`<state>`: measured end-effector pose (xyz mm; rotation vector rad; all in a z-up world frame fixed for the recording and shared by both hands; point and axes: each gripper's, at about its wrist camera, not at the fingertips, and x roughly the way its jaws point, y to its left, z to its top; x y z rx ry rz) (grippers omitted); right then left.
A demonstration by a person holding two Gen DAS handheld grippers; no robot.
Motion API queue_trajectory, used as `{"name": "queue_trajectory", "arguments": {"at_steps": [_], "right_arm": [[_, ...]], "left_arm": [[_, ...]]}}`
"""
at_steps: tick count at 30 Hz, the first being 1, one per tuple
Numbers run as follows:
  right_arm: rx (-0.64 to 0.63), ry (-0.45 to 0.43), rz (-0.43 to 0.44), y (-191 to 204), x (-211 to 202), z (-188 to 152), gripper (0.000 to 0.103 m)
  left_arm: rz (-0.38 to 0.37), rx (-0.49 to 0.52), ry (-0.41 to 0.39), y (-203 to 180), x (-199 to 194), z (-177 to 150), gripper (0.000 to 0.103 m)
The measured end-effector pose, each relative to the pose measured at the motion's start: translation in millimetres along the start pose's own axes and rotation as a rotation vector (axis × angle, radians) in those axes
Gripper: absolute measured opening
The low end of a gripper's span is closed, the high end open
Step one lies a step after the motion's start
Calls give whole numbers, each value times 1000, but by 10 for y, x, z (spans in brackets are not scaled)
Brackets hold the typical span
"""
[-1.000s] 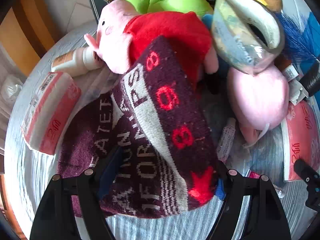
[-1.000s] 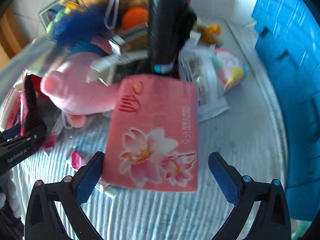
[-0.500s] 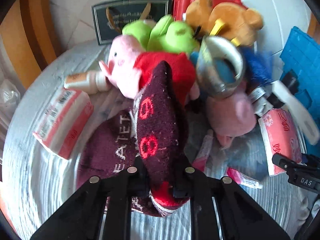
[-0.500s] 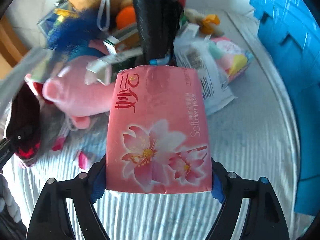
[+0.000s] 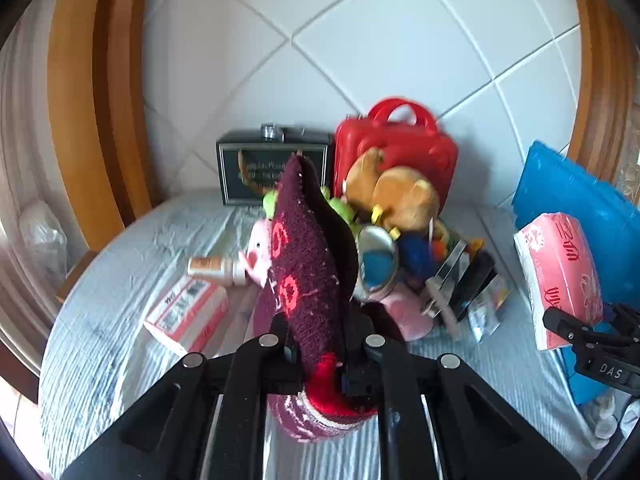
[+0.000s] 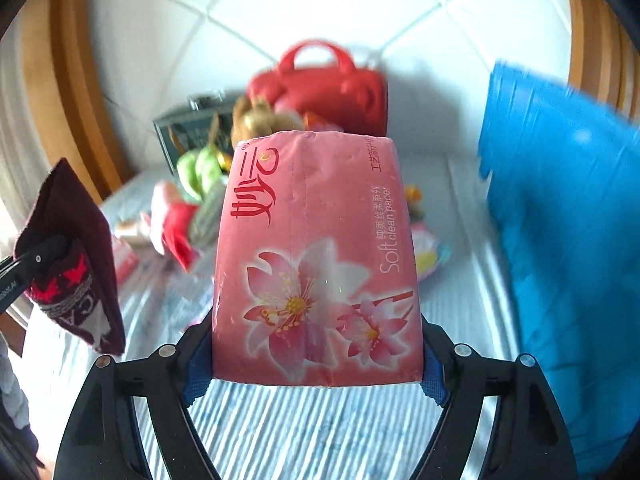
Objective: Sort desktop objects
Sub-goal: 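Carry maroon hat and pink tissue pack over the blue bin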
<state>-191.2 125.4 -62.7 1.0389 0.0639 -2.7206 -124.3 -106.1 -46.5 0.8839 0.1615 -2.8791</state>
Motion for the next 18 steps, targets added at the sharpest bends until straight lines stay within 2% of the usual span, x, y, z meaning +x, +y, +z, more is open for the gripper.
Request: {"name": "queue_trajectory", "arguments": {"at_steps": [5, 8, 13, 18], "right_arm": [[-22, -120, -4, -120, -556, 182, 81], [-23, -179, -21, -338, -854, 281, 81], [3, -269, -90, -912, -1393, 444, 81], [34, -332, -187, -1724, -1877, 563, 81]], "left_arm": [[-50, 22, -122, -271, -417, 258, 11], [-88, 30, -177, -510, -561, 423, 11], [-165, 66, -264, -1191, -824, 719, 11], [-287, 112, -324, -2155, -1014, 1008, 11]]}}
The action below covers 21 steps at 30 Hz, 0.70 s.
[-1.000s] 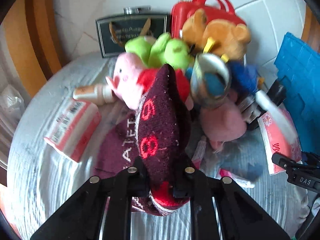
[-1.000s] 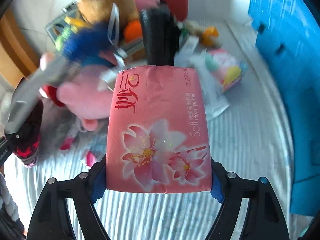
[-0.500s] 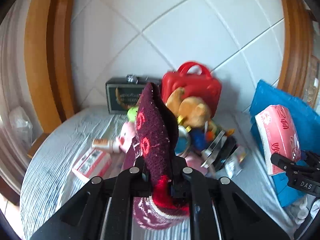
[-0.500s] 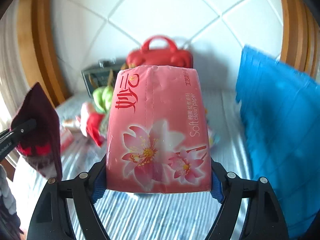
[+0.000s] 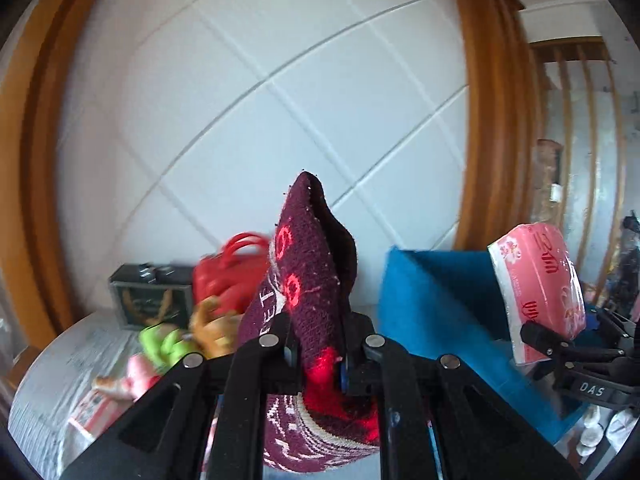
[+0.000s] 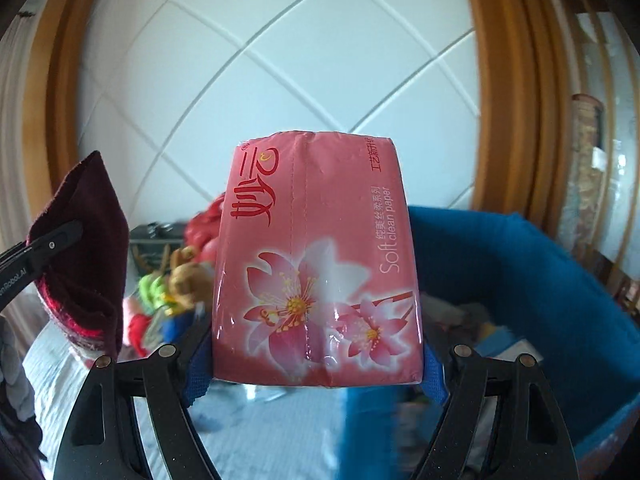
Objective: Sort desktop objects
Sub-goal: 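Carry maroon hat and pink tissue pack over the blue bin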
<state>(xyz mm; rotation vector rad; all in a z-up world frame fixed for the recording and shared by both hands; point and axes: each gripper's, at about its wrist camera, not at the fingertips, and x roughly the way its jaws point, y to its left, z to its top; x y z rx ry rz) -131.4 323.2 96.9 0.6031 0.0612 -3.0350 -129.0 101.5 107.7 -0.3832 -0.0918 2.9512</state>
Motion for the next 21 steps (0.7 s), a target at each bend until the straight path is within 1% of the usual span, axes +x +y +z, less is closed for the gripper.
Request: {"name": "queue_trajectory", "arguments": {"at_steps": [2, 4, 6, 7, 9, 11, 13, 16, 18, 21], "right_arm": [[-12, -14, -51, -312, -35, 105, 81], [-20, -14, -80, -698, -44, 207, 81], [-28, -8, -107, -1022, -28, 289, 81], [-38, -4, -122, -1167, 5, 331, 81], [-51, 12, -146, -1458, 96, 405, 81], [-60, 44, -153, -1708, 207, 457, 81], [-75, 76, -173, -1925, 378, 468, 81], [-62, 150, -183, -2302, 717, 403, 81], [-46, 188, -187, -2481, 935, 378, 81], [-31, 228, -179, -2636, 1242, 282, 81]], "left_arm": [[-47, 7, -14, -372, 114, 126, 11], [-103, 14, -21, -800, 234, 268, 11], [-141, 27, -27, -1240, 343, 404, 11], [-159, 29, -25, -1389, 403, 453, 11], [-185, 31, -12, -1726, 551, 534, 11], [-228, 22, 28, -2028, 742, 578, 11], [-220, 33, 65, -2295, 920, 561, 11], [-215, 26, 173, -2614, 1446, 512, 11], [-185, 59, 232, -2795, 1770, 410, 11], [-134, 112, 307, -2996, 2190, 206, 11]]}}
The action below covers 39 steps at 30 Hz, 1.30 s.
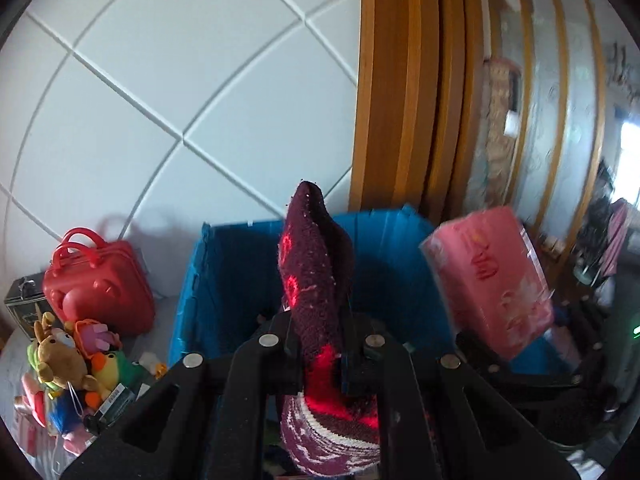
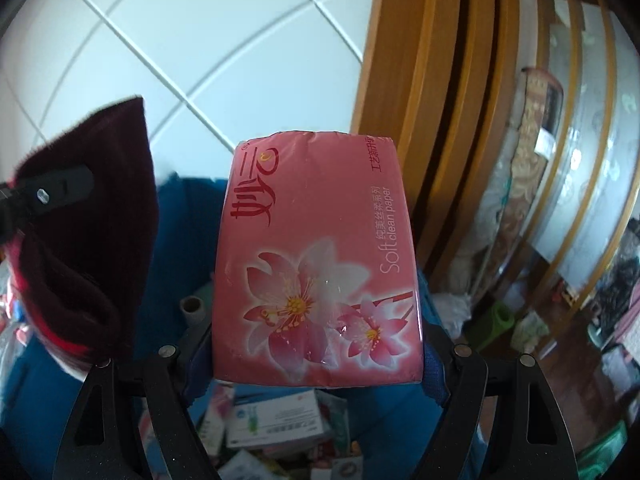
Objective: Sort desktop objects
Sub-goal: 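Carry maroon hat and pink tissue pack over the blue bin, then open both grippers to drop hat and tissue pack into bin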
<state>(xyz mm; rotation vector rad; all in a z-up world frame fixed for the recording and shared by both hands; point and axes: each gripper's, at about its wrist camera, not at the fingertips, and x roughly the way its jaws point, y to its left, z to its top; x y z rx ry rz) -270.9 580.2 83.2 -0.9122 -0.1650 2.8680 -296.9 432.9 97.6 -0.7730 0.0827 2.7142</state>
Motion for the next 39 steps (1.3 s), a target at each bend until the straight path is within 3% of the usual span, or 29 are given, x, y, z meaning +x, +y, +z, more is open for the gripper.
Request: {"name": "queue_trajectory", "arguments": {"at_steps": [6, 12, 22, 24, 26, 39], "right_arm": [[18, 129, 35, -19, 611, -71, 81], [-58, 219, 4, 106, 812, -240, 82], [-60, 273, -20, 33, 941, -312, 86], [-76, 253, -36, 42, 918, -294, 90], [-82, 241, -40, 43, 902, -284, 103], [-68, 308, -33, 20, 965, -339, 103]], "left_arm": [[28, 12, 201, -175, 600, -260, 11], [34, 66, 324, -329, 844, -484, 12], [53, 30, 372, -254, 892, -523, 13], [41, 25, 363, -243, 878, -507, 13], [40, 23, 369, -237, 895, -507, 13], [45, 19, 381, -202, 907, -530, 13]]}}
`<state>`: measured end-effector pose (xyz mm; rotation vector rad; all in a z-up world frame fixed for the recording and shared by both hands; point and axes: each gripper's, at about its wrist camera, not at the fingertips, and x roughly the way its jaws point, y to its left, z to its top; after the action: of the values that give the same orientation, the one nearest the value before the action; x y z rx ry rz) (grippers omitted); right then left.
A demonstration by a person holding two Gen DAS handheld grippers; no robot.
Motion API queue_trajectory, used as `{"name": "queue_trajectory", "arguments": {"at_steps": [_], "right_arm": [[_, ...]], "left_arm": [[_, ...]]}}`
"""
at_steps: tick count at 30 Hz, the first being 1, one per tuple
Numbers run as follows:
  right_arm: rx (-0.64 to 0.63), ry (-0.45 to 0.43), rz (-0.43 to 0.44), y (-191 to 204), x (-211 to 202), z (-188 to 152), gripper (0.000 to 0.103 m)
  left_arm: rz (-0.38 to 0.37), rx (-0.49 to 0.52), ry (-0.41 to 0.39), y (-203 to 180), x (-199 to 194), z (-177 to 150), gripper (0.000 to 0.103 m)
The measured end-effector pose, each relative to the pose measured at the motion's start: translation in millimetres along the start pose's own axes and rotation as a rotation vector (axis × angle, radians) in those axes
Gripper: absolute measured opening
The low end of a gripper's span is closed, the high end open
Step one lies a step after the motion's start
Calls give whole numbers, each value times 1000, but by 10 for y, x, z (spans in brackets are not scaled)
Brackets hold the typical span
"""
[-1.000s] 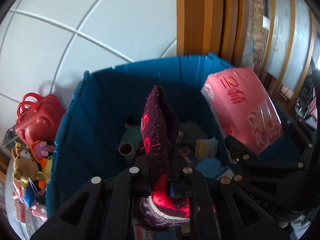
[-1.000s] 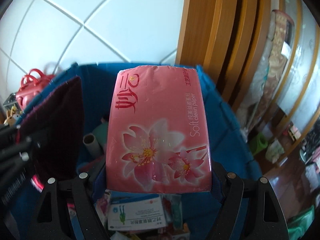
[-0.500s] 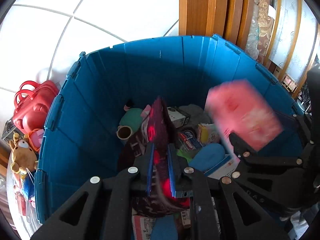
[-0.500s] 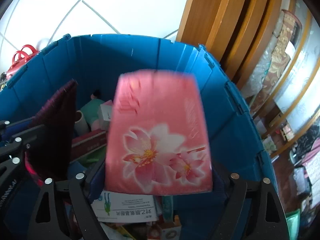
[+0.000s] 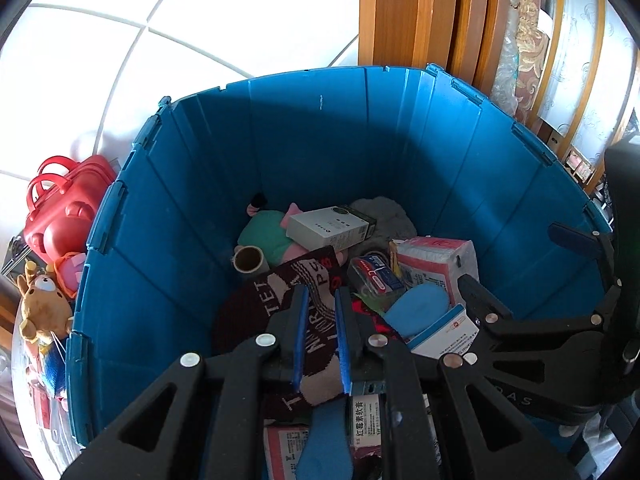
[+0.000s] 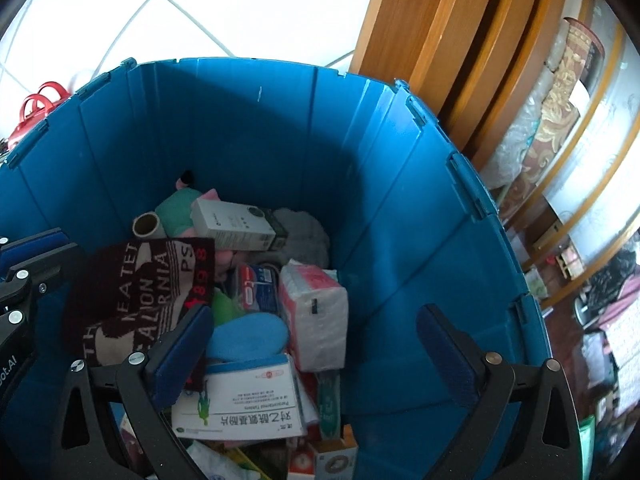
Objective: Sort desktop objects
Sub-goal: 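Open both grippers to drop hat and tissue pack into bin, then lift both grippers out of the bin toward the pile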
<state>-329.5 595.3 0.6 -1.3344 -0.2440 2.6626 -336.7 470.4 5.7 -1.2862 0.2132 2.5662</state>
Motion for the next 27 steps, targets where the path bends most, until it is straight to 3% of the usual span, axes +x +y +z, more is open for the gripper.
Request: {"name": "queue_trajectory", "arguments": {"at_steps": [6, 10, 18, 27], "right_arm": [[-14, 5, 3, 32, -9, -21, 103], [-19, -23, 0, 43, -81, -28, 103], [-23, -120, 24, 44, -349, 10, 103], [-54, -282, 150, 323, -1149, -8, 103]], "left_arm": [[2, -18, -3, 43, -15, -8, 13], [17, -29, -60, 62, -161, -7, 13], [-3, -72, -220, 244, -900, -125, 13], [80, -122, -355, 712, -1601, -614, 13]]}}
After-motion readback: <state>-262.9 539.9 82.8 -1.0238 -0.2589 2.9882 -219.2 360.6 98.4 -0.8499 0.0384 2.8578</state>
